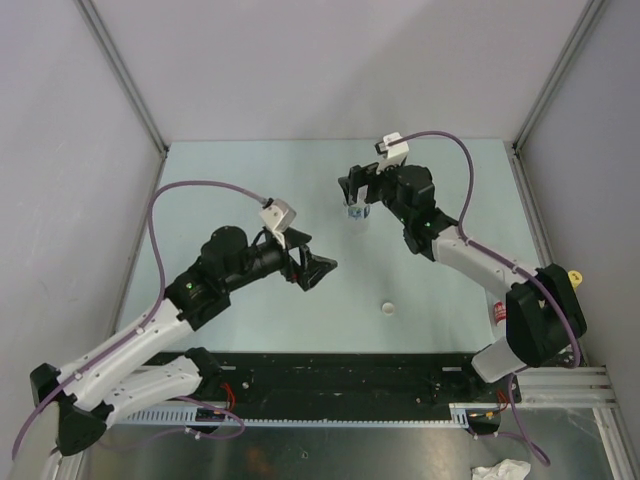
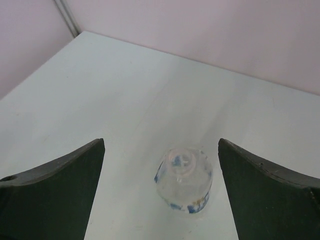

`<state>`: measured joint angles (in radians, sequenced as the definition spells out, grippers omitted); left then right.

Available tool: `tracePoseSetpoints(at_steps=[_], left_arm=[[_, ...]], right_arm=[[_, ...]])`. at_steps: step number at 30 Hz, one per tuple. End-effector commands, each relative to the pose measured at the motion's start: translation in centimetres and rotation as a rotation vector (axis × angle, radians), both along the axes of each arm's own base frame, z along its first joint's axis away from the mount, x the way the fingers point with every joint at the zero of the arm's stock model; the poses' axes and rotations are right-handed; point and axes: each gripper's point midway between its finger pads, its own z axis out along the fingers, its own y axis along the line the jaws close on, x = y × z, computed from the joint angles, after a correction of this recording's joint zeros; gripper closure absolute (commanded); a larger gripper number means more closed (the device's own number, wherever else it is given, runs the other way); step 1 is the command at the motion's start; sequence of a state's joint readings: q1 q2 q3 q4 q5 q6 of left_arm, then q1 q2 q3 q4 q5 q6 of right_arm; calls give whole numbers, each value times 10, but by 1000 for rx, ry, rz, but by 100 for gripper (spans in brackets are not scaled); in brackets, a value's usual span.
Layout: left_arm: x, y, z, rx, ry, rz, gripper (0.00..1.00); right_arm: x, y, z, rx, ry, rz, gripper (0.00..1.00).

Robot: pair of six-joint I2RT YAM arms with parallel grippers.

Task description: Unscrew the bottle caps

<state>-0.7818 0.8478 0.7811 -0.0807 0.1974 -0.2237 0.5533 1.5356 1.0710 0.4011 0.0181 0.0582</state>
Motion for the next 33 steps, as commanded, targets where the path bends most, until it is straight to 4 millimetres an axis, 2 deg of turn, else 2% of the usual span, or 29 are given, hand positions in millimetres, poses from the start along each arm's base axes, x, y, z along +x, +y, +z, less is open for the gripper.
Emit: tracePoseSetpoints(at_steps=[1,5,12,16,20,25,29,33], left_arm=[[-7,-20,24,-53,82,-86,1],[-10,-31,21,-49,122,-141,0],[6,-5,24,-72,89,42,1],[6,-1,13,-69,134,76,1],[6,-1,4,-68,182,90,1],[15,7,23,-59,153,152,1],[21,14,18,-20,137,192,1],[21,5,9,42,135,136,1]], right_arm=[[-20,7,13,73,64,75,1],[-26,7,14,91,92,95,1],[-34,1,35,153,85,117,1],[-40,-6,33,165,130,123,1],[-48,-17,15,145,232,101,1],[-64,-37,4,129,315,36,1],[-72,-57,10,169,352,-40,0],[-82,-72,12,175,377,-103,1]])
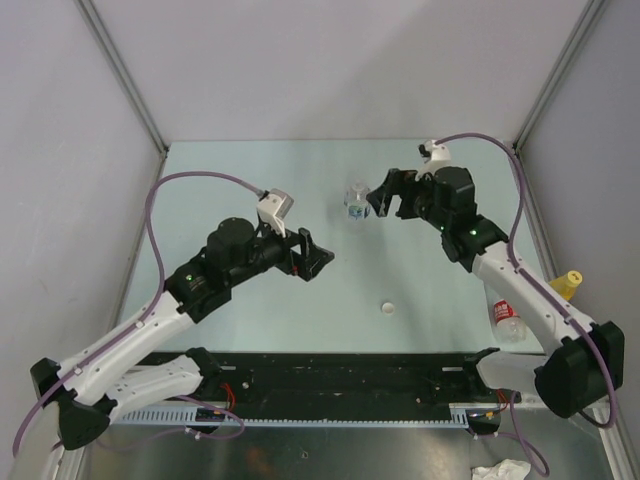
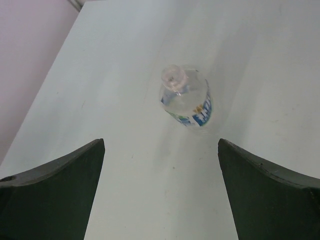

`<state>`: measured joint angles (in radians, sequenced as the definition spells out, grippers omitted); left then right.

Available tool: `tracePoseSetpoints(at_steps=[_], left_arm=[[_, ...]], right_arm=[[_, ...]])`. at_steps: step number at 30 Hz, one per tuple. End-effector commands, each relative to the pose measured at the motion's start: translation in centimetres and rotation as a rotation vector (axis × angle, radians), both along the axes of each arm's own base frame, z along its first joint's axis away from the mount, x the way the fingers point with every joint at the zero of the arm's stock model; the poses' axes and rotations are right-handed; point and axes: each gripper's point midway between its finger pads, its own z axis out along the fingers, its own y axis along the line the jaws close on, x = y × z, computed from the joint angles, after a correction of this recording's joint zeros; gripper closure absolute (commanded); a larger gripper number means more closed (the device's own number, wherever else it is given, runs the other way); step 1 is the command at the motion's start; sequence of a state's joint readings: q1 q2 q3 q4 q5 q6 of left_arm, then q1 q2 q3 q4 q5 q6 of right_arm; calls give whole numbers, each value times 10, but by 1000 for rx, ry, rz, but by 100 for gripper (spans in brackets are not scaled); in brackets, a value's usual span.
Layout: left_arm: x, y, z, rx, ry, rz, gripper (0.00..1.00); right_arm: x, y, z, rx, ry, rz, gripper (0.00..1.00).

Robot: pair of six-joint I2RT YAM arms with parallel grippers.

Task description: Unscrew the bottle caps

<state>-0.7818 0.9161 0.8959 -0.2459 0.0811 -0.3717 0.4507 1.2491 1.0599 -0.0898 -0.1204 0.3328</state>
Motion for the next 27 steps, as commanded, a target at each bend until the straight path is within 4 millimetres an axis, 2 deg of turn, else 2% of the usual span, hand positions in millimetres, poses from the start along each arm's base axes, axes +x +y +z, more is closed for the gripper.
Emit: tracePoseSetpoints(at_steps=[1,4,7,11,15,20,27], left_arm=[[7,-1,13,38,-51,-15,1],[13,7,7,68,-72,31,1],[22,18,-1,107,-88,98,1],[21,15,-7,126,-87,73,1],[19,9,-17,144,-70,32,1],[23,5,-26,180,-65,14,1],[21,2,-26,195,-83,-23,1]], right_arm=[[-16,-25,5,13,57,-109,1],[-27,-34,9,27,79,-144,1],[-35,-48,24,25,38,-196,1],[-45,-86,41,-16,-23,-351,1],[-56,-120,44,-76,-32,-487,2],[-62,-148,22,-184,36,-595,2],[-51,-179,-29,-258,238,-656,1]])
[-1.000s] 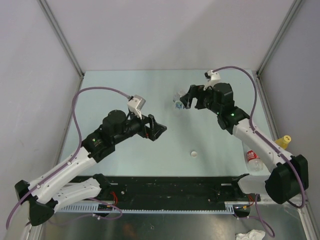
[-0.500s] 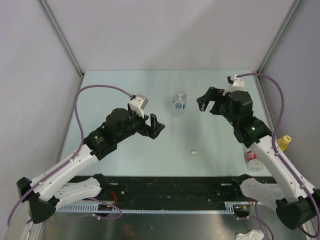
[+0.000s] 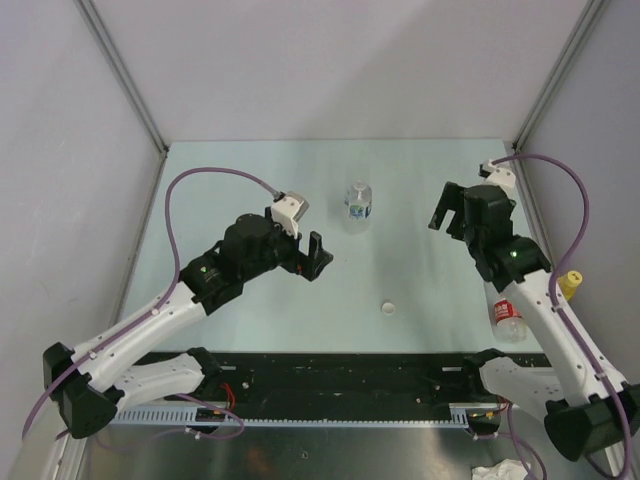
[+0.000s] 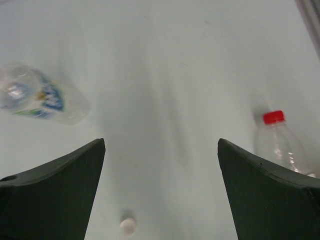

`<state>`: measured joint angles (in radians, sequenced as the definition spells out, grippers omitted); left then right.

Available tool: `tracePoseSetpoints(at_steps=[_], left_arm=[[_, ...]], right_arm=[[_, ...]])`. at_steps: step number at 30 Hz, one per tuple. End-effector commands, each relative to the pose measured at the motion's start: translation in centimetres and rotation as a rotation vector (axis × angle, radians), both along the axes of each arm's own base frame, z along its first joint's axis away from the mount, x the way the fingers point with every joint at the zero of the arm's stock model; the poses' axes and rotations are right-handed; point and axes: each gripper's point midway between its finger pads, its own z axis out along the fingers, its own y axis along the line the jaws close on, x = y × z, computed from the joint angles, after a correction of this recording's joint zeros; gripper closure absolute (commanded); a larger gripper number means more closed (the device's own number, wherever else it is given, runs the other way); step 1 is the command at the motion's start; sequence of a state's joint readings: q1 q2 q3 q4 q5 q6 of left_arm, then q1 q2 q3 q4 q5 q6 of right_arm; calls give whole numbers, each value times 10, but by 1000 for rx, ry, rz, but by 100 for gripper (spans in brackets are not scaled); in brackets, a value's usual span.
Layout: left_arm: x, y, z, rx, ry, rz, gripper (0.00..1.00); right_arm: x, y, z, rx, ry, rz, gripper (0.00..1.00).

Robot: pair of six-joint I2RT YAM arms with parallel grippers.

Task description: Unscrew the bottle caps

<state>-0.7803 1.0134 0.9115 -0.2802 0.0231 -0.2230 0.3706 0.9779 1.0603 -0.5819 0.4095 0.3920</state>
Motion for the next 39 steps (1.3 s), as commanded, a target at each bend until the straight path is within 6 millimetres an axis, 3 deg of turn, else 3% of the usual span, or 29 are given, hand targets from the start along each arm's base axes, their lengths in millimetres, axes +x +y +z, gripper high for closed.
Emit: tracePoseSetpoints(at_steps=[1,10,18,29,39], left_arm=[[0,-1,6,9,-44,-40,1],[-1,-4,-4,30,-26,-63,1],[0,-8,-12,56,-19,-86,0],[5,-8,-22,83,-33,-86,1],[2,-6,-21,70,-50,-90,1]], right_arm=[[4,-35,-28,3,137,-85,1],[5,-105,-79,-44,335,-338,1],[5,-143,-139,-5,508,-521,1],[-1,-174,-207,-23,645,-593,5],[-7,-179,-237,-22,718,-590,10]])
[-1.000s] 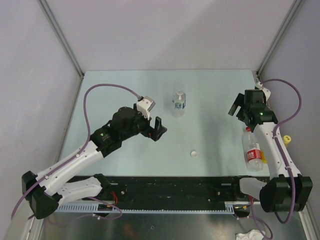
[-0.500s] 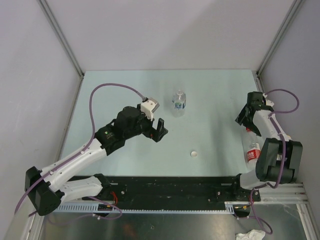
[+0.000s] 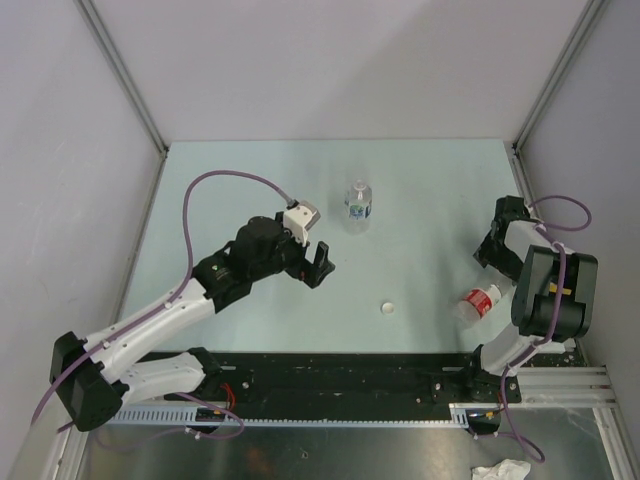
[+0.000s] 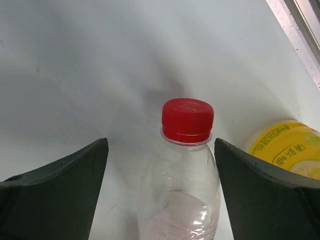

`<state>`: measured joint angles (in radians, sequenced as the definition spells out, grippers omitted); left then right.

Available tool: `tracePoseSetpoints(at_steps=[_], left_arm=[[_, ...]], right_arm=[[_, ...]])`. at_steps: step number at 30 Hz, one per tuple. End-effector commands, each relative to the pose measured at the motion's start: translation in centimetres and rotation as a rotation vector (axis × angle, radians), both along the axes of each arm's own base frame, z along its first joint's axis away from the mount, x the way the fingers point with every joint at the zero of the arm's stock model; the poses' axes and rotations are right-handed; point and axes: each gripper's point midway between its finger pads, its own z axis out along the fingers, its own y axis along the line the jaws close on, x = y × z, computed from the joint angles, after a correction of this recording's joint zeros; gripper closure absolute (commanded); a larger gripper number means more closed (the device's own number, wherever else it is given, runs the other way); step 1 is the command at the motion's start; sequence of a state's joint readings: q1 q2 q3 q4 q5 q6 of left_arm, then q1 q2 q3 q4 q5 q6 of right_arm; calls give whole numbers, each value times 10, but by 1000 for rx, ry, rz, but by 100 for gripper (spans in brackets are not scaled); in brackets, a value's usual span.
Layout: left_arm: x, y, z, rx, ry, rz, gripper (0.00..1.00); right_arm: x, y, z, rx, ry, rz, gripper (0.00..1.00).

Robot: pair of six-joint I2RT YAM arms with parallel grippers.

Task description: Unscrew the bottle caps

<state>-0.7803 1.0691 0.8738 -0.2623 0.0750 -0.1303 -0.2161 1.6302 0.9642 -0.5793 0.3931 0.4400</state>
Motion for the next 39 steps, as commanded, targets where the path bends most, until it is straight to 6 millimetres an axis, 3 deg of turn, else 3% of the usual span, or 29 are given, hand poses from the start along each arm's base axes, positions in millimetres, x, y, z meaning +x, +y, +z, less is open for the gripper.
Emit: tracePoseSetpoints(at_steps=[1,4,10,13,18,21,25,30,35,39], left_arm=[[3,1,12,-29,-55,-7,1],[2,1,13,-31,-59,-6,1],[2,3,15,-32,-68,-3,1],[2,4,16,-36,-70,-1,1],[-1,6,22,-51,-85,2,1],[-2,9,29,-66,-97,14,1],[-3,10,42,-106,-105,24,0],[-8,3,61,-173,-89,11,0],[-15,-8,78,-240,-61,-31,1],[-22,-18,91,-298,-30,-73,1]], right_arm=[[8,-3,-6,-3,-17,2,11],[10,3,-10,28,-16,14,18],[19,18,-10,97,-58,56,51],[27,31,-7,129,-88,95,60],[48,73,5,254,-183,196,73],[63,106,24,363,-281,269,79],[82,148,63,507,-436,384,82],[92,183,134,621,-655,532,85],[84,212,227,629,-932,731,85],[57,243,296,626,-1132,896,85]])
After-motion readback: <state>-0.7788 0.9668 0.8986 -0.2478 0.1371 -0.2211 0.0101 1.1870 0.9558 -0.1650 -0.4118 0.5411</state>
